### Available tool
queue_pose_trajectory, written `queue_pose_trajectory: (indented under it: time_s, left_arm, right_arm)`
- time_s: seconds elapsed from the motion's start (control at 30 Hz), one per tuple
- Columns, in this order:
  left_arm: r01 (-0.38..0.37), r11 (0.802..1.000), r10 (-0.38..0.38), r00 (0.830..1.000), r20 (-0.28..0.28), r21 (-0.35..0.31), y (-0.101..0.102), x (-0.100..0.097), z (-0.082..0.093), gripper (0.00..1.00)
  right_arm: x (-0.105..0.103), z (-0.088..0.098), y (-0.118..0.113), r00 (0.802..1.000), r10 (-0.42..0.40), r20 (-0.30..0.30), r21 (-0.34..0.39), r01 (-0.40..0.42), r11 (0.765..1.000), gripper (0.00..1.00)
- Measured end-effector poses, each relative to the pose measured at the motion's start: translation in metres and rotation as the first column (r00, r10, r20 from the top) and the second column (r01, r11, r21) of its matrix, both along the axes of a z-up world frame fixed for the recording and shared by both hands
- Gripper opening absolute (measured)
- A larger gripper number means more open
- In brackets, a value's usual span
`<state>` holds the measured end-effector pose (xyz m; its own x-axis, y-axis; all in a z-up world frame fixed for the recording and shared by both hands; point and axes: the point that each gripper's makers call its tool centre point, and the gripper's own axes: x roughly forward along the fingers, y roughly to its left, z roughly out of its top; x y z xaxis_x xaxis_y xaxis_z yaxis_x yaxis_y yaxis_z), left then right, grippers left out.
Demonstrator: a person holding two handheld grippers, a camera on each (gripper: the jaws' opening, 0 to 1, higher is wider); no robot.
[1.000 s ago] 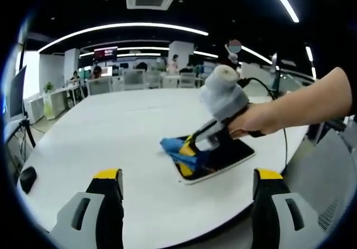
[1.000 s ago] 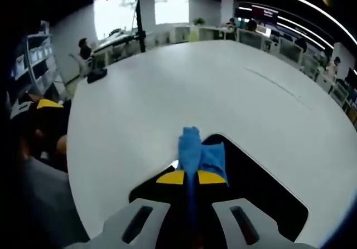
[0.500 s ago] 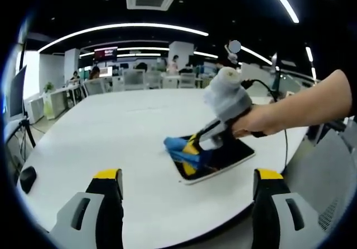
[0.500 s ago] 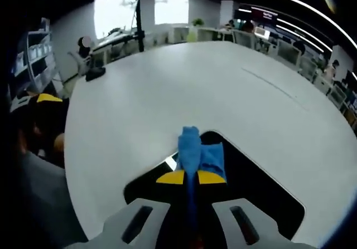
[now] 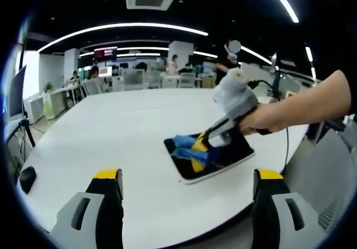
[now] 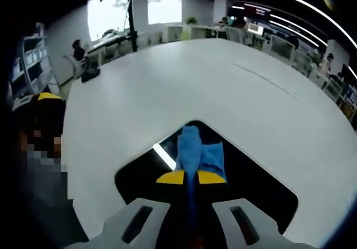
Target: Wipe the mirror surface with the cleaning cloth until all visible marks leave the cleaned area.
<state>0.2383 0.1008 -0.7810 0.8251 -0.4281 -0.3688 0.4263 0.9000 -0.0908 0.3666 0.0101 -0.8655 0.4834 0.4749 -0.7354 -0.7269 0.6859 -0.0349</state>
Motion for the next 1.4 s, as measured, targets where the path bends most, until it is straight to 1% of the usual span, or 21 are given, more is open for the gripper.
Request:
queue_pose_trajectory:
  time_s: [0.43,0.67,0.9,1.4]
  left_arm:
    - [0.004,1.0,-0.004,1.0,-0.005,0.004,0.0,0.0,-0.001,0.97]
    - [0.002,1.0,-0.002,1.0,-0.004,0.002,0.0,-0.001,-0.001,0.97]
    - [-0.001,1.0,0.001,1.0,-0.005,0.006,0.001,-0.001,-0.001,0.96]
    - [-0.006,1.0,0.006,1.0,-0.001,0.003,0.002,0.0,0.0,0.96]
  right_arm:
    - [0.002,0.0,-0.037,0.999,-0.049,-0.007,-0.024,0.049,0.999,0.01]
    - [0.003,-0.001,-0.057,0.996,-0.084,-0.014,-0.023,0.084,0.996,0.01]
    - [0.002,-0.001,-0.07,0.994,-0.111,-0.017,-0.014,0.111,0.994,0.01]
    - [0.001,-0.001,-0.099,0.989,-0.145,-0.017,-0.032,0.144,0.989,0.01]
